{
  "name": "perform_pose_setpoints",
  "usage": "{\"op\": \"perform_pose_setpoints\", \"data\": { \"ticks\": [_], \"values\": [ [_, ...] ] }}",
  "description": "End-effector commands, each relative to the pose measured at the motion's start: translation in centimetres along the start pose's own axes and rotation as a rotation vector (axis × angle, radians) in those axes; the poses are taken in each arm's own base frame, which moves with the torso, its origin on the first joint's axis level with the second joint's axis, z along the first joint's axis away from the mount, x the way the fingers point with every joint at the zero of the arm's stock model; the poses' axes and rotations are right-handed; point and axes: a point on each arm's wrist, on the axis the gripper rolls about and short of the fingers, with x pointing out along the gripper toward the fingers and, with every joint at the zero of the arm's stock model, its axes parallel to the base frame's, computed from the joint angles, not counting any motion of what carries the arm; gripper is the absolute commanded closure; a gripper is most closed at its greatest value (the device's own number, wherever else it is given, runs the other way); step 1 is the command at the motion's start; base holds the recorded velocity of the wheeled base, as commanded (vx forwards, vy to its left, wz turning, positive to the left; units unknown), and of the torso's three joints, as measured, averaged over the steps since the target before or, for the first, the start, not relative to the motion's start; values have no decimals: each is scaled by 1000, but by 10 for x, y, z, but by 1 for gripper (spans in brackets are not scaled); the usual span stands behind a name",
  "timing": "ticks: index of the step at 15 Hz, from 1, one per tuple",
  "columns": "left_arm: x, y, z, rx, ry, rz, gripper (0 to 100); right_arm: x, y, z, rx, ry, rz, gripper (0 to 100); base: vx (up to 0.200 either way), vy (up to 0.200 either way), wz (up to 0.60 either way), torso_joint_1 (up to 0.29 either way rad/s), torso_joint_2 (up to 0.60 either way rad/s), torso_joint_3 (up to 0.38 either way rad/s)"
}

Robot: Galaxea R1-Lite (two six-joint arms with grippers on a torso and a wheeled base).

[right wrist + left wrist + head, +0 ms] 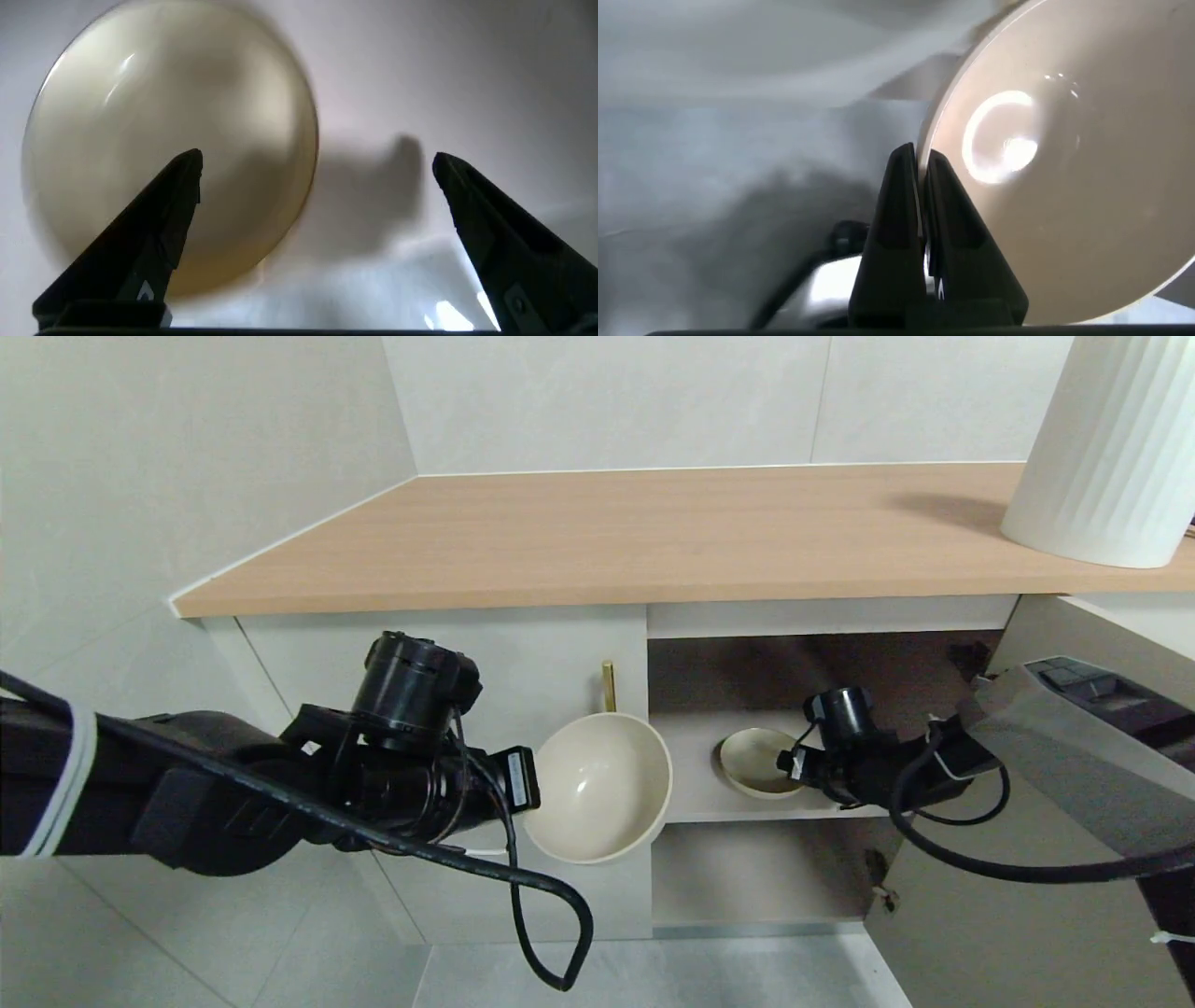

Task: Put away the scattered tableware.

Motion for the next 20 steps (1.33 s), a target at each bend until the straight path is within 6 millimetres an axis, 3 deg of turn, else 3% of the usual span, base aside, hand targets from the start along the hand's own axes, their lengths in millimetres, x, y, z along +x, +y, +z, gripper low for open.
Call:
{"op": "perform_pose_setpoints", "data": {
  "ticks": [1, 4, 9, 10, 13, 17, 20],
  "values": [
    [24, 0, -13, 41, 43, 99, 100, -54, 11, 10, -22, 24, 132, 0, 0, 0, 0, 0, 0, 0],
    [46, -5, -29, 85, 50, 200, 100, -118, 27, -1, -138, 98, 343, 0, 0, 0, 0, 0, 0, 0],
    [56, -10, -44, 135, 100, 211, 100, -209, 51, -30, -303, 171, 647, 0, 0, 0, 0, 0, 0, 0],
    [56, -10, -45, 135, 101, 212, 100, -216, 53, -33, -317, 174, 666, 0, 0, 0, 0, 0, 0, 0],
    [54, -12, -44, 140, 95, 203, 100, -223, 64, -53, -368, 213, 694, 0, 0, 0, 0, 0, 0, 0],
    [47, -18, -44, 148, 85, 184, 100, -199, 70, -74, -431, 219, 595, 0, 0, 0, 0, 0, 0, 0],
    [44, -19, -46, 163, 96, 185, 100, -190, 77, -74, -424, 191, 545, 0, 0, 0, 0, 0, 0, 0]
  ]
}}
